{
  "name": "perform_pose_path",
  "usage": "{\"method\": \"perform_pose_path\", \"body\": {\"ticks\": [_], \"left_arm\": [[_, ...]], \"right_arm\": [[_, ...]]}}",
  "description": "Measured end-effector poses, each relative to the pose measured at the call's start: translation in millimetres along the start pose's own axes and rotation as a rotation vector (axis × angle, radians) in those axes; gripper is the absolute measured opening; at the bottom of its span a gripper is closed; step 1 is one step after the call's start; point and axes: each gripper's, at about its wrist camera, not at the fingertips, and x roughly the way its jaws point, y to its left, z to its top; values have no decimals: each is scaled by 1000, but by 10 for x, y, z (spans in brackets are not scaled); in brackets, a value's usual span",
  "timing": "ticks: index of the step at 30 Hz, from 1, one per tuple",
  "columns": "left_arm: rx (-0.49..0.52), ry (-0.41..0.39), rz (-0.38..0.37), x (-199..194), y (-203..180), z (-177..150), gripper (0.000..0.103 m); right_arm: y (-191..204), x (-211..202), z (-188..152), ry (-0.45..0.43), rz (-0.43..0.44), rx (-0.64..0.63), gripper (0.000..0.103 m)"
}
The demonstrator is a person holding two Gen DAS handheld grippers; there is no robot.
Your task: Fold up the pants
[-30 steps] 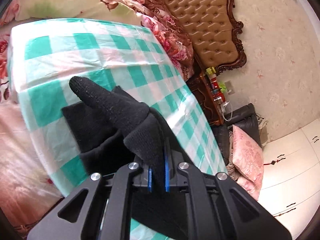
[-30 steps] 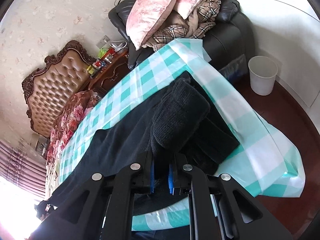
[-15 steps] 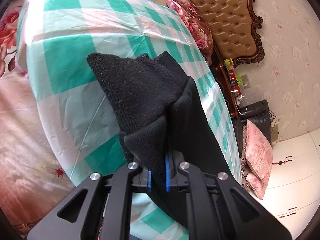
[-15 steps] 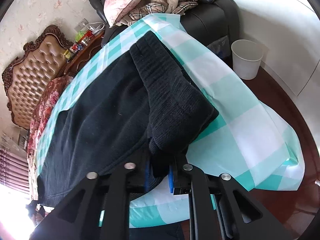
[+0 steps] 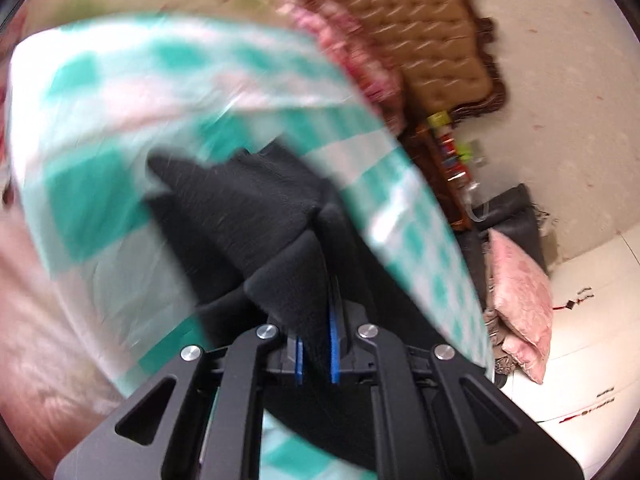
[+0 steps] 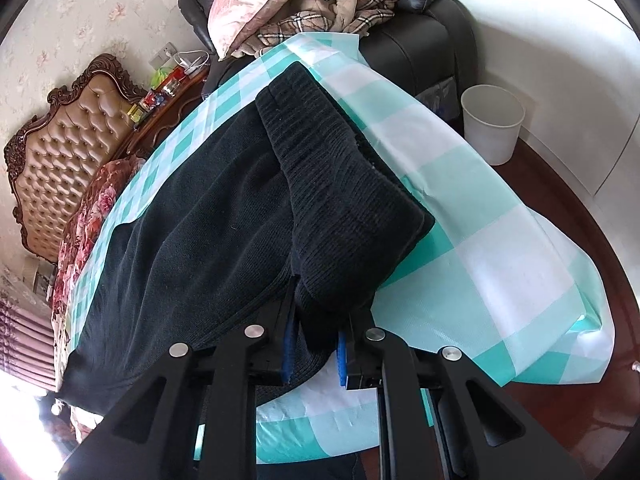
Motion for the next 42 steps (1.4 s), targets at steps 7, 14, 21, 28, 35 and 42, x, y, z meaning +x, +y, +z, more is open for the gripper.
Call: {"method": "perform_pose_path", "body": {"ticks": [7, 14, 21, 28, 35, 42], "left_arm": [[-8, 15, 17, 140, 185, -39, 9], [297, -99, 69, -102, -630, -14, 9], [232, -13, 148, 162, -69, -34, 10], [134, -4, 27, 101, 149, 82, 19], [73, 1, -33, 76, 181, 63, 21], [169, -196, 165, -309, 13, 94, 68]], "right_arm": [[31, -1, 2, -3, -12, -5, 11], [53, 13, -31, -5, -20, -9, 12], [27, 27, -59, -9, -2, -1, 12], [29, 2, -13, 1, -8, 11, 12], [34, -7, 18, 3, -19, 7, 12], [251, -40, -13, -45, -132, -103, 13]]}}
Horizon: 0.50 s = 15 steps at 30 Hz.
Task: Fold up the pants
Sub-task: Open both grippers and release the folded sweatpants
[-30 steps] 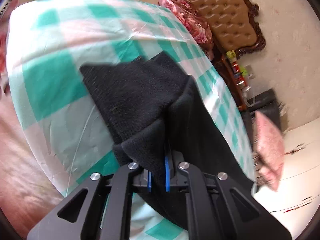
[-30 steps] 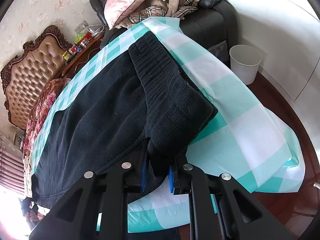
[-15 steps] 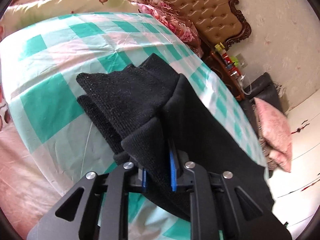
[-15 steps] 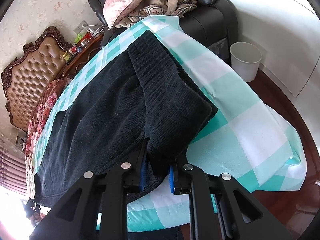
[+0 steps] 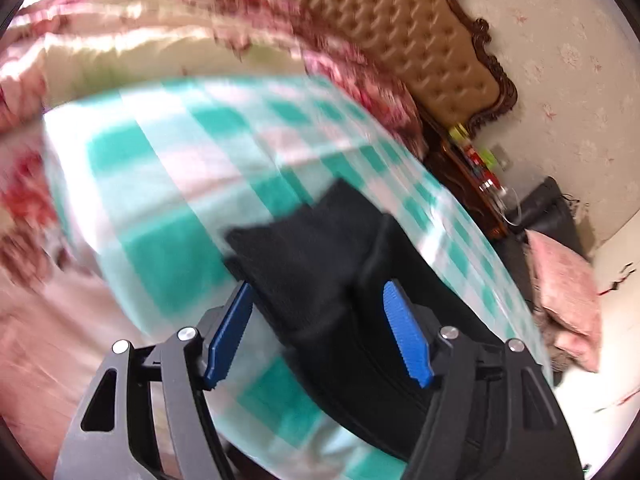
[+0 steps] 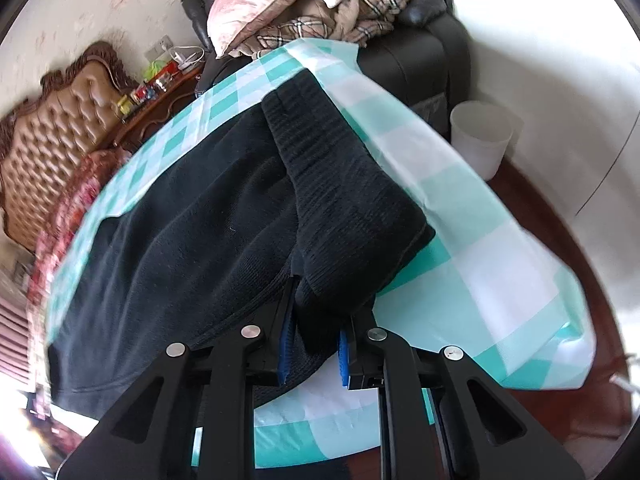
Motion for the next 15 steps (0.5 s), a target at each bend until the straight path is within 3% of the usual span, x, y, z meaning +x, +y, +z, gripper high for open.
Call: {"method": "perform_pose_path", "body": {"ticks": [3, 6, 11, 13, 14, 15], "left_arm": [[11, -86, 50, -195, -4, 38, 68], [158, -175, 57, -359, -260, -52, 68], [395, -120, -16, -274, -857, -335, 68], [421, -92, -44, -222, -988, -416, 68], [433, -75, -62, -185, -1047, -463, 67], [445, -66, -67, -155, -1089, -505, 67]], "right_arm": [[49, -25, 23, -17, -29, -30, 14], [52, -17, 46, -19, -28, -30, 14], [72, -69, 70, -30, -25, -56, 15], [-24, -62, 64, -13, -22, -25, 27], [-102, -74, 73, -19, -62, -5, 46], [-187, -96, 95, -31, -96, 12, 58]]}}
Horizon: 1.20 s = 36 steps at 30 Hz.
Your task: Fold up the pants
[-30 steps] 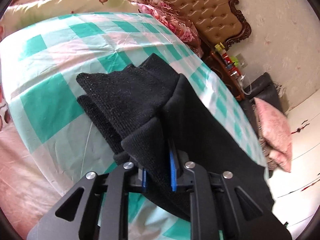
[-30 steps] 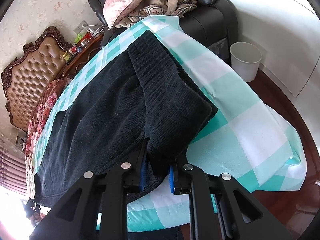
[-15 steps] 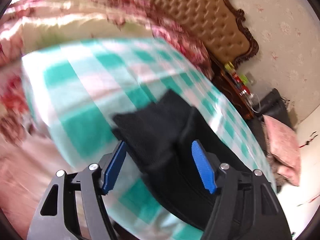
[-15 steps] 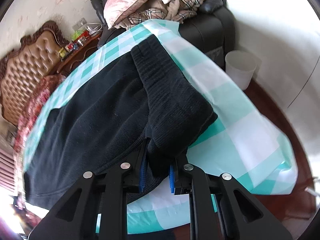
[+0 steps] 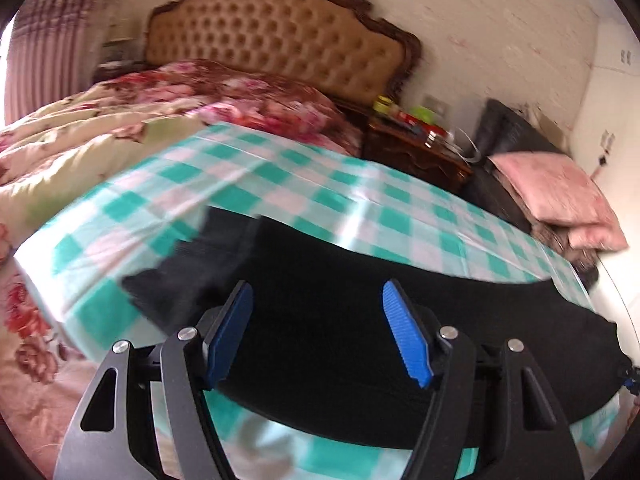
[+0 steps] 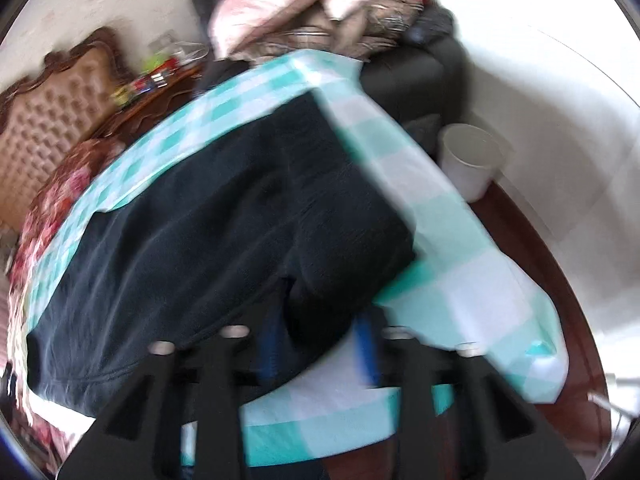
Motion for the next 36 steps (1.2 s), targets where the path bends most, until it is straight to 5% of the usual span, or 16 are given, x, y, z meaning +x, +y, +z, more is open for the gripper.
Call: {"method": "perform_pose_path", "body": {"ticks": [5, 13, 21, 27, 31, 33, 36], "left_arm": [[8, 34, -46, 152, -182, -113, 54], [120, 46, -88, 207, -573, -229, 51], [123, 53, -122, 226, -652, -264, 51], [134, 64, -161, 244, -814, -296, 51], [199, 69, -184, 258, -1069, -339, 46], [256, 60, -171, 247, -1215, -374, 46], [283, 39, -142, 262, -1267, -390, 47]], "right_arm": [[-256, -102, 88, -49, -2, 52, 63], [106, -82, 86, -117, -92, -79, 52], [-251, -71, 375, -75, 123, 123, 55], [345, -101, 697, -167, 102, -94, 55], [796, 419, 789, -105, 55, -232, 51], [852, 726, 836, -63, -36, -238, 45], [876, 802, 794, -86, -64, -234, 47]]}}
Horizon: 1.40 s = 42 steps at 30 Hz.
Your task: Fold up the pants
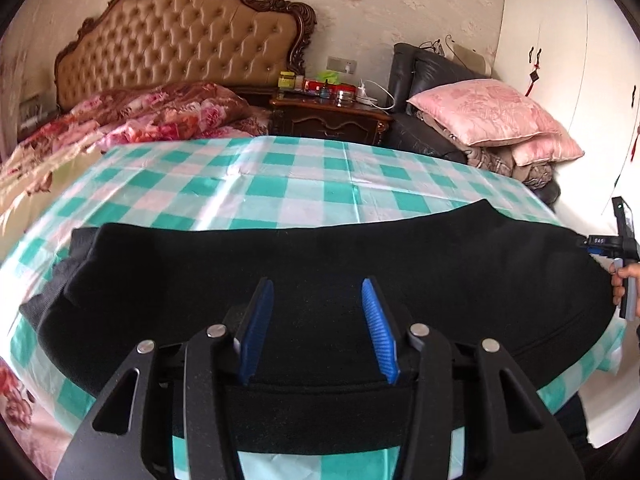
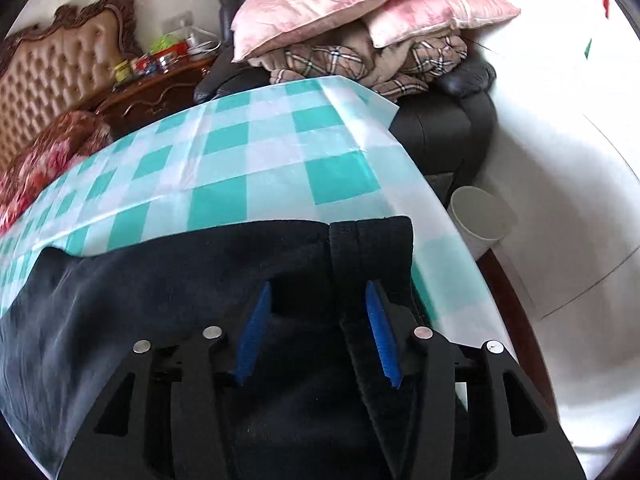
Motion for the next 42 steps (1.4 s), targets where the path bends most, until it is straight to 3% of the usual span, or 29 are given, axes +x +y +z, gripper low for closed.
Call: {"method": "perform_pose_path", "body": {"ticks": [2, 3, 7, 9, 11, 15, 16, 17, 20, 22, 27, 31, 32, 34, 37, 42], "left_arm": [[-11, -18, 23, 43, 33, -22, 59], [-14, -24, 24, 65, 46, -32, 59], [43, -3, 58, 135, -33, -54, 59], [35, 39, 89, 189, -51, -23, 59], [2, 61, 69, 242, -57, 53, 58], [65, 78, 57, 524, -246, 300, 42], [57, 95, 52, 610, -246, 342, 30], [27, 140, 47, 780, -194, 397, 26], [-47, 286, 112, 1265, 60, 432, 26], [-99, 288, 90, 1361, 257, 449, 25], [-182, 196, 175, 1004, 740, 500, 26], [-306, 253, 290, 987, 1444, 349, 25], [-331, 268, 320, 998, 1636, 315, 20], [-374, 255, 287, 904, 1816, 314, 15], [-274, 151, 333, 531, 1629, 382, 32], [-204, 109, 241, 63, 1213, 186, 32]], "right_arm": [[50, -21, -36, -19, -49, -22, 53], [47, -48, -50, -28, -64, -23, 58], [130, -376, -130, -113, -65, -10, 62], [313, -663, -244, -182, -23, -35, 76], [507, -842, -322, -211, 22, -66, 80], [1133, -1135, -575, -227, 147, -149, 86], [1328, -1189, -651, -220, 174, -186, 86], [1491, -1236, -719, -217, 185, -221, 86], [1852, -1351, -926, -243, 238, -303, 86], [1993, -1367, -1035, -235, 259, -319, 86], [2205, -1366, -1212, -190, 320, -369, 86], [2325, -1371, -1273, -149, 324, -377, 86], [2355, -1391, -1288, -148, 320, -381, 86], [2393, -1414, -1326, -142, 300, -387, 86], [2413, -1450, -1375, -131, 286, -385, 86], [2443, -1484, -1423, -125, 285, -402, 86]]}}
